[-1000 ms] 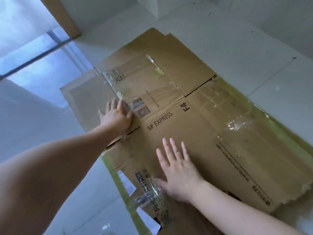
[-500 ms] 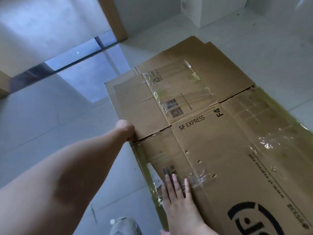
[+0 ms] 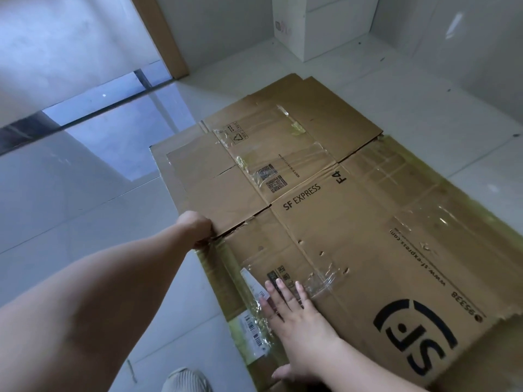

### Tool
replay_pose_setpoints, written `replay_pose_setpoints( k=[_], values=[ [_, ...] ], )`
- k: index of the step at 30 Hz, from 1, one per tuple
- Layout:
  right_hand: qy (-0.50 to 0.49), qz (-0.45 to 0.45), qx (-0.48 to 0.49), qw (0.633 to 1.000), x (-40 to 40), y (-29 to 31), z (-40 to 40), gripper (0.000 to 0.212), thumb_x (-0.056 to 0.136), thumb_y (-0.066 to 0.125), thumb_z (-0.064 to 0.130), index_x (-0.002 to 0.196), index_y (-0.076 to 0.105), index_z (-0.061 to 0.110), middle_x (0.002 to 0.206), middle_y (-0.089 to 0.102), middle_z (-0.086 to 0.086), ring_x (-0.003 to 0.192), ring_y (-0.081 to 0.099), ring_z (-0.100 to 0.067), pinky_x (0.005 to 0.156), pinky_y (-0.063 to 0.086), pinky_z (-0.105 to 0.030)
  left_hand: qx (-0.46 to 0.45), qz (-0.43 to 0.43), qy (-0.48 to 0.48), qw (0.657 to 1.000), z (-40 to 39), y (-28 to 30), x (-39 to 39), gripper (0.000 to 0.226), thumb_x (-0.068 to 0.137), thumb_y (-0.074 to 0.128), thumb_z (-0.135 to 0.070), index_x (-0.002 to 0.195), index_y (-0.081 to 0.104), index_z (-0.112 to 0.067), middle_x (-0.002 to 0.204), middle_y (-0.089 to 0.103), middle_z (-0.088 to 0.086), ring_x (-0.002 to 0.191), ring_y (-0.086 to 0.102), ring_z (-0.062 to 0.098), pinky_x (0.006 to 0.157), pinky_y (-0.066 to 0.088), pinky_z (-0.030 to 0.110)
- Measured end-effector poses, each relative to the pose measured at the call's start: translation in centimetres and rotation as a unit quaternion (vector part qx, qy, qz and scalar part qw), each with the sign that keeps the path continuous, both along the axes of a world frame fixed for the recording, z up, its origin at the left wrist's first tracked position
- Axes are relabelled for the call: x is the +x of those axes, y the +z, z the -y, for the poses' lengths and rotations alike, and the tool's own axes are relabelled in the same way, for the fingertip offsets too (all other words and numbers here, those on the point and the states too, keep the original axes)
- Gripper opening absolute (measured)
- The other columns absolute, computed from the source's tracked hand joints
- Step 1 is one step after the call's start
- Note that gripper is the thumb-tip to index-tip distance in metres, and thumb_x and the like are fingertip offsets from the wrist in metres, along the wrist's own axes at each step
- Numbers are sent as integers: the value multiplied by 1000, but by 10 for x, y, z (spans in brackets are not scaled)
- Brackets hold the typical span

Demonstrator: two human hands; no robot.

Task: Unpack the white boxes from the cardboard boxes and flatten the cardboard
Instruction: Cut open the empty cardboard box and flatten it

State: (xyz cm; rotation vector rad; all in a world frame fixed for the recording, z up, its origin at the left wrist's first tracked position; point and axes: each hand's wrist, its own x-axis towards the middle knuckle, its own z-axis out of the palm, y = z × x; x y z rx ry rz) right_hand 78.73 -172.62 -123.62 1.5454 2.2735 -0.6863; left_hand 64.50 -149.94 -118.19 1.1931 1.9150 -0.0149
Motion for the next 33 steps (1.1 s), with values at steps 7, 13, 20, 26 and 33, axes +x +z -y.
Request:
replay_pose_setpoints(
  k=[7,13,20,26,33],
  values=[
    [-11,-41,-1,999,4,-9,-4,105,76,31,78,146,7,3,154,-8,-25,143,-22,-34,112,-10,-57,12,81,151,985,26,-46,-15,31,69,59,-16,96,57,0,93,63,23,82,66,35,76,55,55],
    [44,-38,47,997,12,-10,-3,92,91,35,63,150,-8,7,143,-36,-14,135,-33,-29,108,-26,-45,-43,162,228,959,80,-43,4,17,88,66,-11,95,56,1,104,60,22,96,63,33,77,57,43],
    [-3,-18,10,1000,-1,-7,-8,95,91,35,65,148,-20,13,144,-40,-12,135,-38,-28,107,-26,-45,-48,186,182,964,65,-50,1,22,88,67,-17,83,60,3,71,58,14,57,54,25,53,47,30],
    [-48,27,-17,998,-52,4,-6,98,89,43,61,149,-17,13,148,-38,-15,138,-34,-33,109,-20,-53,-13,59,14,998,59,-44,-54,31,87,66,-30,68,52,-9,70,54,11,65,55,25,67,52,32],
    [-199,44,47,978,-93,-12,1,101,84,55,59,148,-2,6,149,-29,-19,138,-25,-39,107,0,-69,20,90,-26,995,10,-41,-88,44,96,51,-31,135,44,-11,113,61,13,91,60,29,81,47,33]
  ],
)
